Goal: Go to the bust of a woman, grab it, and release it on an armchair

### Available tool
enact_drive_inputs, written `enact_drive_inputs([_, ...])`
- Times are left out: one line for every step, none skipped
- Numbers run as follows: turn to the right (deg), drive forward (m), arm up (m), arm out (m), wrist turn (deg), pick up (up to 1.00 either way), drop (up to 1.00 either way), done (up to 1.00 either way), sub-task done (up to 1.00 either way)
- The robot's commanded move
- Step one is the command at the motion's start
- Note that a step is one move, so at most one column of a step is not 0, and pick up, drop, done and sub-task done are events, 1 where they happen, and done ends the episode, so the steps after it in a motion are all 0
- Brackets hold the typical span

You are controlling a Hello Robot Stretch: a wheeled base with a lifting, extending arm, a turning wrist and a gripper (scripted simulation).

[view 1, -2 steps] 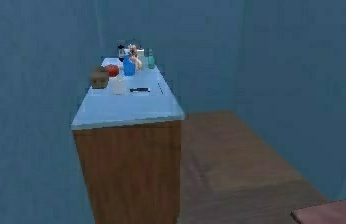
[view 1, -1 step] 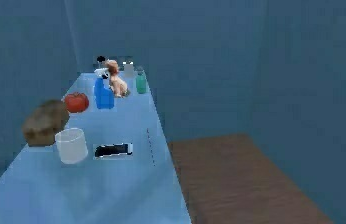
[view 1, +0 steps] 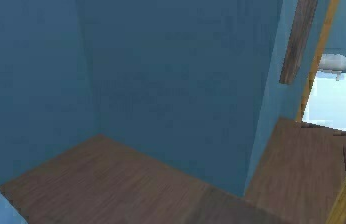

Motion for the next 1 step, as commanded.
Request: enact_drive_inputs([3.0, 0.0, 0.0, 0.0, 0.0, 0.0, 0.0, 0.0, 0.0])
